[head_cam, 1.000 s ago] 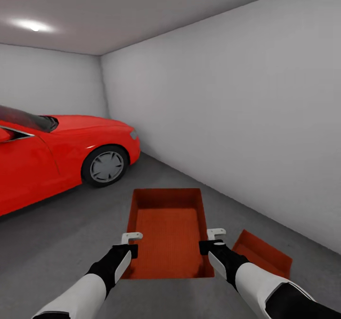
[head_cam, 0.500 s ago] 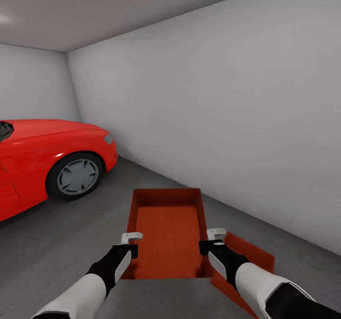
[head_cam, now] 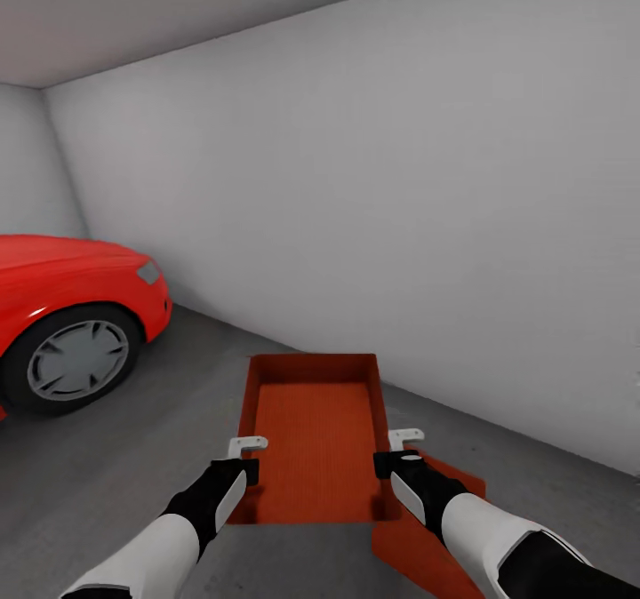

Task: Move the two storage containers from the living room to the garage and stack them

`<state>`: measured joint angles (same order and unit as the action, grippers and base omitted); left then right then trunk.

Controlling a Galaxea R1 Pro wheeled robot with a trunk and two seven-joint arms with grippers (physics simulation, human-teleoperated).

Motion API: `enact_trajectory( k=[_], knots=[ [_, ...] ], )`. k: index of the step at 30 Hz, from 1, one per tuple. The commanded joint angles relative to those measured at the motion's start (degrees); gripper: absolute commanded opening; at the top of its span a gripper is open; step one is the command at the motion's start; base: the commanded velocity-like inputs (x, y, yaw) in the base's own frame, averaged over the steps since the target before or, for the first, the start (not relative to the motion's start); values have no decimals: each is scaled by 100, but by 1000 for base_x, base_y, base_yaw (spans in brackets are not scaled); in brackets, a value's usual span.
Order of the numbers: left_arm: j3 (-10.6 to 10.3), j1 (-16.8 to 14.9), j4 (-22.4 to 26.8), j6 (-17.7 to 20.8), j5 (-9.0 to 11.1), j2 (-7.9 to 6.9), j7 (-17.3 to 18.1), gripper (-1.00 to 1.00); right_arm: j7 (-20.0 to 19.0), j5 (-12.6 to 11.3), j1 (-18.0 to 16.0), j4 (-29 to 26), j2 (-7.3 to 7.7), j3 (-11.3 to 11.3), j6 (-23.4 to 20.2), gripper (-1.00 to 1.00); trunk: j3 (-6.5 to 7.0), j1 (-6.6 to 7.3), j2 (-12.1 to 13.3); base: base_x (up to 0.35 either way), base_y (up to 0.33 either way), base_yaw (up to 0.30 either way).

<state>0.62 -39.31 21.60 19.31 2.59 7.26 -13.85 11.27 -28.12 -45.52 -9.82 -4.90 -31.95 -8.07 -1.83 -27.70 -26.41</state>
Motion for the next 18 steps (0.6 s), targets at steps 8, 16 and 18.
enact_trajectory(
  k=[8, 16, 18],
  knots=[
    [-45, 3, -6, 29, 118, -181, -39, -100, 33, 26, -9, -28, 68, -57, 165, -100, -13, -6, -12, 321, 0, -286],
    [-45, 3, -6, 29, 118, -181, -39, -100, 33, 26, -10, -28, 70, -57, 165, -100, -13, -6, -12, 321, 0, -286],
    [-45, 3, -6, 29, 118, -181, -39, -100, 33, 26, -10, -28, 70, -57, 165, -100, -13, -6, -12, 321, 0, -286]
  ],
)
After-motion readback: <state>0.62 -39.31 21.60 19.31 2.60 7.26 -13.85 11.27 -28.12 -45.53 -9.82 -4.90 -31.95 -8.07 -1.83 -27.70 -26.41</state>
